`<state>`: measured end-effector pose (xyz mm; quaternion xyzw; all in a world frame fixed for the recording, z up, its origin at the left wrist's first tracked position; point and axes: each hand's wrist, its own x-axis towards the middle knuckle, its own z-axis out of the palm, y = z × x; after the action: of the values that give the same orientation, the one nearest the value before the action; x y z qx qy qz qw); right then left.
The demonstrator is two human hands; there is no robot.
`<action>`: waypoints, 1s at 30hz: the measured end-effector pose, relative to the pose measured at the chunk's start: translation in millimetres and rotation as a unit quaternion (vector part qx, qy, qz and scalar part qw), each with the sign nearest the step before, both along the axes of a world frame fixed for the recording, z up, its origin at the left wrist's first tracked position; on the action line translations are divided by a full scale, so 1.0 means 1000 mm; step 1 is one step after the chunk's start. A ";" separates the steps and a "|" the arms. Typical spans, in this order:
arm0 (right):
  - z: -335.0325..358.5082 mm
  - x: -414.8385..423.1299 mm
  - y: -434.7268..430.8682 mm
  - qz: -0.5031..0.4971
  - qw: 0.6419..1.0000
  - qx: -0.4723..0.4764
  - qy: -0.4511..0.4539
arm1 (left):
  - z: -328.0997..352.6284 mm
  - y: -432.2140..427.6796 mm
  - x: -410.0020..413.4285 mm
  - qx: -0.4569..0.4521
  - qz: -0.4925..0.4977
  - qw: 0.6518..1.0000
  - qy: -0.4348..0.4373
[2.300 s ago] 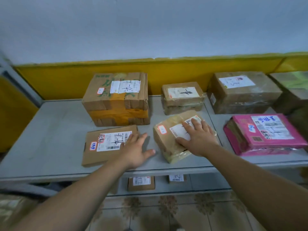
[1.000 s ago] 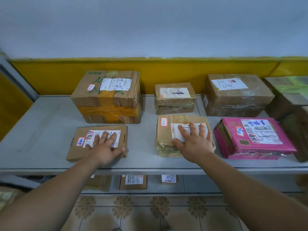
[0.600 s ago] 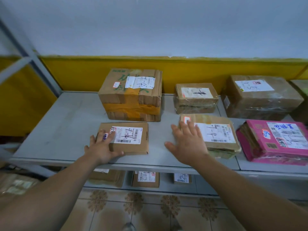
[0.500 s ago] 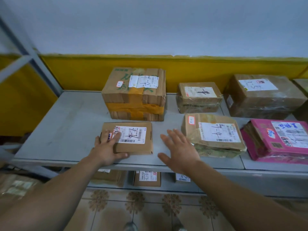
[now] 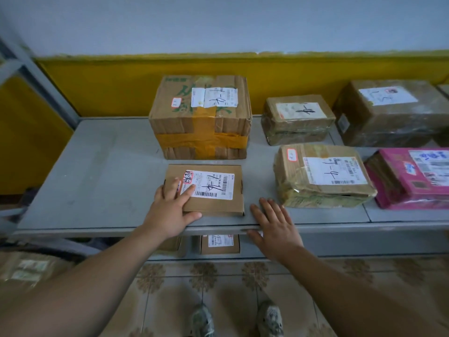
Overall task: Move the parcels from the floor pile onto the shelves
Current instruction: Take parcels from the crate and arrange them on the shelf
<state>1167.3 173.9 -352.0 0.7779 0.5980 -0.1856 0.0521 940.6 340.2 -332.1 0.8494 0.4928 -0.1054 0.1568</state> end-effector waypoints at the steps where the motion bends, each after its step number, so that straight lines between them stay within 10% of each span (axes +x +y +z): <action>1: -0.001 0.000 0.000 -0.003 1.000 0.003 0.000 | -0.001 -0.001 0.002 0.002 -0.001 1.000 -0.002; 18: 0.048 -0.001 0.015 -0.014 0.998 -0.028 0.045 | 0.043 -0.008 -0.009 0.009 0.003 1.000 0.012; 30: 0.165 -0.073 0.061 0.160 0.984 0.077 0.004 | 0.135 -0.090 -0.101 0.033 0.121 0.990 -0.065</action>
<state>1094.2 235.3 -186.8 0.6728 0.7278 -0.1315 0.0189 839.8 250.7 -197.0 0.7932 0.5840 -0.0139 0.1721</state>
